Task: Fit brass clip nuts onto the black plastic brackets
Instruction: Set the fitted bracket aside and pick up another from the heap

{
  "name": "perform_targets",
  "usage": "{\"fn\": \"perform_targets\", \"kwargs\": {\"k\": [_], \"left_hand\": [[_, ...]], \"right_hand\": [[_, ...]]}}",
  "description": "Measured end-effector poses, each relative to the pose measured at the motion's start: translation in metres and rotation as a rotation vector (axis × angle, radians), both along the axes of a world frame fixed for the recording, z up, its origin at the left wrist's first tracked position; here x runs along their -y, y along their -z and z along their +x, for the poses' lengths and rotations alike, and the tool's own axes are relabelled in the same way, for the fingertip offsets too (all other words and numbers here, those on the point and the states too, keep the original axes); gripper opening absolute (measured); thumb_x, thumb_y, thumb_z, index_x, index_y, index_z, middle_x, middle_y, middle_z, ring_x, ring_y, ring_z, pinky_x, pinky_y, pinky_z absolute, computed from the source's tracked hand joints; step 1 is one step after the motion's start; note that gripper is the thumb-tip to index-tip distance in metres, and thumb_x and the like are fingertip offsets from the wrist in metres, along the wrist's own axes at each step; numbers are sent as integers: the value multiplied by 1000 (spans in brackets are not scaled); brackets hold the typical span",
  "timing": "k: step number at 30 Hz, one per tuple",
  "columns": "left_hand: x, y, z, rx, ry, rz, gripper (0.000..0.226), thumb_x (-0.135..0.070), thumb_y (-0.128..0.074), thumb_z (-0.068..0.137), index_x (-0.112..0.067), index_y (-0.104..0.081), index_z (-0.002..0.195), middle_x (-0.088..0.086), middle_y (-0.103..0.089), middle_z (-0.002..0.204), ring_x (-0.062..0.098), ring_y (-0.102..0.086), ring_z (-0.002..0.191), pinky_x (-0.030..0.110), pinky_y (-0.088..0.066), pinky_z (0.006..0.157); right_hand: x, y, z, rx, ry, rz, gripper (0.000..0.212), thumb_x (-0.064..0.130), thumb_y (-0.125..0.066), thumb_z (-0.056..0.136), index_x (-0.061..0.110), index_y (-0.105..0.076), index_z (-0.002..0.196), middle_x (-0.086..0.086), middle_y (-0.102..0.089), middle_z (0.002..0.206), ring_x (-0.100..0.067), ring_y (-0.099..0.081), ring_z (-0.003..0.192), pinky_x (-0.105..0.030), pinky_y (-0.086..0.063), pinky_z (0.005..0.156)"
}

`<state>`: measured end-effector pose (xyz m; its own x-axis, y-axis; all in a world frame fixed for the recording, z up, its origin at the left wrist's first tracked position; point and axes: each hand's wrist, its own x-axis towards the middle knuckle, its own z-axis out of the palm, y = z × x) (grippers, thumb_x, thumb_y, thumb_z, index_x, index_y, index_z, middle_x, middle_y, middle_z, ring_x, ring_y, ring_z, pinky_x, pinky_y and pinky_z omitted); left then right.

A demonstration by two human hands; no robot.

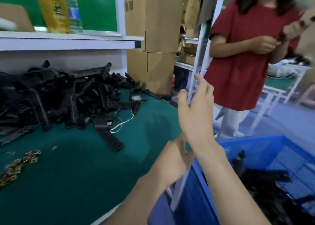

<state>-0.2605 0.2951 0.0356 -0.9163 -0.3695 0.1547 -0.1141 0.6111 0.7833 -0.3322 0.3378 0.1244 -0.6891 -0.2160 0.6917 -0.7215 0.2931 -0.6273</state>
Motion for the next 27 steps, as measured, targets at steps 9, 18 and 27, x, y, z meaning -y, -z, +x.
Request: {"fn": "perform_targets", "kwargs": {"k": [9,18,27], "left_hand": [[141,41,140,-40,-580,-499,27,-27,-62,98,-20,-64,124,-6,-58,116,19,-50,111,35,-44,96],[214,49,259,640,-1112,-295,95,-83,-4,82,-28,-15,159,10,-20,165,35,-11,153,50,-12,123],[265,57,218,359,-827,-475,61,-64,-37,99,-35,-31,152,-9,-36,157,16,-26,148,34,-18,122]], "right_hand": [[117,79,79,203,-513,174,54,42,-40,105,28,-22,154,10,-29,148,-13,-42,133,-30,-40,102],[240,132,147,128,-615,502,54,36,-44,105,24,-23,154,2,-39,145,-17,-42,127,-35,-42,105],[275,138,123,-61,-431,440,45,20,-52,101,18,-44,145,-6,-41,147,-25,-39,137,-41,-37,114]]}}
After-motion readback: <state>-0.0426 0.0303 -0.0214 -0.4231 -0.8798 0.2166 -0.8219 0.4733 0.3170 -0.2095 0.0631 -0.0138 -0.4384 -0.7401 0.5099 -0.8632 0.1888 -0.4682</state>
